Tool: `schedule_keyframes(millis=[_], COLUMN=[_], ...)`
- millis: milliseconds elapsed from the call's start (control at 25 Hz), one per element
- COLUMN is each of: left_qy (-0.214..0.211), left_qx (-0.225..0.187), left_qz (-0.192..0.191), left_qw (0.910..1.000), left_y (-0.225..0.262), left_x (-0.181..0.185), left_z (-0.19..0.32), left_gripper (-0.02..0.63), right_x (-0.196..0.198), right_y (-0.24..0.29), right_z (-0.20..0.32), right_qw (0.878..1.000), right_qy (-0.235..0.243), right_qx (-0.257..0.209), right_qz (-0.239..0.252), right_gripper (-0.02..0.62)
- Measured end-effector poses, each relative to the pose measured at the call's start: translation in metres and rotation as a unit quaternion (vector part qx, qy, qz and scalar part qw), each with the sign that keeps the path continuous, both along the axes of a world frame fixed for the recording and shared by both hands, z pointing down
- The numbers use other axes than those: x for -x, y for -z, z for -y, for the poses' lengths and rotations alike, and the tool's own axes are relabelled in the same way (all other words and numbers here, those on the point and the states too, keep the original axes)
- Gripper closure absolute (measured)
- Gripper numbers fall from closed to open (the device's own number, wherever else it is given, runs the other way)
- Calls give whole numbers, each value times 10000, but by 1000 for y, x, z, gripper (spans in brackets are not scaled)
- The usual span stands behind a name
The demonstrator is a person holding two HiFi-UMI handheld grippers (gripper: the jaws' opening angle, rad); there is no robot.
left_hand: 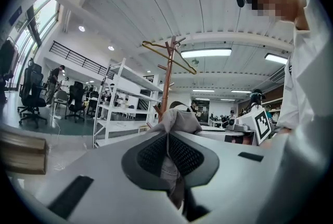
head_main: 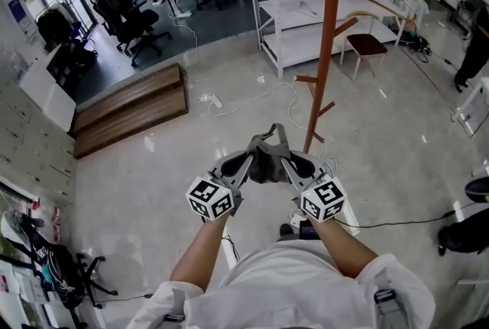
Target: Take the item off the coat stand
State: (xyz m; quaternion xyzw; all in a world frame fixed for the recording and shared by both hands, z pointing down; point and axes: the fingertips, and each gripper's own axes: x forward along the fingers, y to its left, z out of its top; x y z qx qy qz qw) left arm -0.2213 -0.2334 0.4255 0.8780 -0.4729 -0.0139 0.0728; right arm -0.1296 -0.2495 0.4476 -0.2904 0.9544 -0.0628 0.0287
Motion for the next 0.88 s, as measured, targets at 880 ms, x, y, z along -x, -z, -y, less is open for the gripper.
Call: schedule_keyframes(millis=[880], left_qy=[-247], left_qx=[487], left_qz=[-464], left_qw=[9974], left_y=[-49], left_x=[-119], left_z=[-196], left_gripper=[581], right_x=[-121], right_y=[-47], right_z=[-198], right_qw=[9983], right_qy=[-110], right_qx=[523], right_qz=[-244], right_gripper=[537])
